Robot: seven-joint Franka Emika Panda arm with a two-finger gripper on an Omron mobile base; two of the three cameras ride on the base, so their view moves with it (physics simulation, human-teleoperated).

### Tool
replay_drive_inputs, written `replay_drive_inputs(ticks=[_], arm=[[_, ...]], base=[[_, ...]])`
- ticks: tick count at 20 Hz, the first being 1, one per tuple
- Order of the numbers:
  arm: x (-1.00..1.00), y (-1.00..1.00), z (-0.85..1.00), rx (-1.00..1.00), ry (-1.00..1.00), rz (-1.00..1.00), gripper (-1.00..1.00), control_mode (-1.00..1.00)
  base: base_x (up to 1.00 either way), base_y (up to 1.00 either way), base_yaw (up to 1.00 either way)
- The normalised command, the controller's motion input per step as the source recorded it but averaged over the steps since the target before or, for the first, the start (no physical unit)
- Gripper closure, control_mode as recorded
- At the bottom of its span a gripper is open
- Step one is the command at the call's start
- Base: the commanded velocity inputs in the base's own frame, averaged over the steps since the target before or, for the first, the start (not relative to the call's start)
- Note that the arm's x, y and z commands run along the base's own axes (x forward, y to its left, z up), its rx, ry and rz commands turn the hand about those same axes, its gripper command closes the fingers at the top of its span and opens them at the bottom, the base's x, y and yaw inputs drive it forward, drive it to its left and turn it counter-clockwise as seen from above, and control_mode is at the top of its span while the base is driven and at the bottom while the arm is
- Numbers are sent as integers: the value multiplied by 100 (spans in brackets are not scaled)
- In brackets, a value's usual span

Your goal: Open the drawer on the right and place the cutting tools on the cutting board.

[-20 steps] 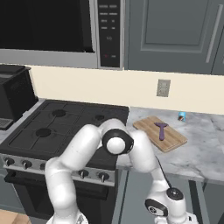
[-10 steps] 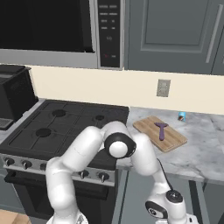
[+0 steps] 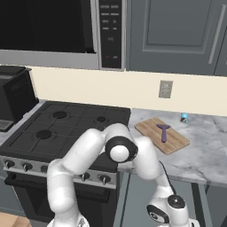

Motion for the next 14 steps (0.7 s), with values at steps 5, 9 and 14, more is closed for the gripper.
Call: replay_drive_inputs(ticks=[5, 9, 14], arm=[[-26, 0, 15, 0, -17, 0, 100, -100], [-24, 0, 79, 0, -29, 0, 100, -100], [-10, 0, 100, 0, -27, 0, 100, -100]], base=[[0, 0, 0], [0, 0, 0], [0, 0, 0]])
